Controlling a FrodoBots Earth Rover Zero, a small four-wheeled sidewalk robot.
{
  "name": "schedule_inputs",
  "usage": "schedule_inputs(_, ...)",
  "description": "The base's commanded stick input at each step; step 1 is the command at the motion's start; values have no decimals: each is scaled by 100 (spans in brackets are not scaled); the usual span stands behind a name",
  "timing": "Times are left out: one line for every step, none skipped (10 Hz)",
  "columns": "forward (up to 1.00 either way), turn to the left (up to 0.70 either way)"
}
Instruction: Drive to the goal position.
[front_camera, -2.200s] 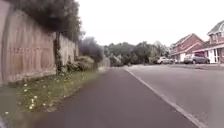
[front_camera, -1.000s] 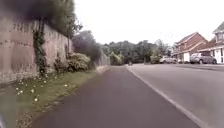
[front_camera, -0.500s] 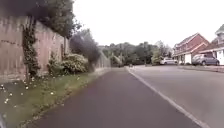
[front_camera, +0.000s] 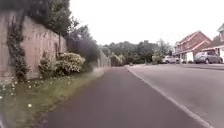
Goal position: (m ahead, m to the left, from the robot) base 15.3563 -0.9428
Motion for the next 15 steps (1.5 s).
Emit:
schedule_inputs(100,-36)
schedule_inputs(100,-15)
schedule_inputs(100,0)
schedule_inputs(100,0)
schedule_inputs(100,0)
schedule_inputs(100,0)
schedule_inputs(100,0)
schedule_inputs(100,0)
schedule_inputs(100,0)
schedule_inputs(100,0)
schedule_inputs(100,0)
schedule_inputs(100,0)
schedule_inputs(100,0)
schedule_inputs(100,0)
schedule_inputs(100,0)
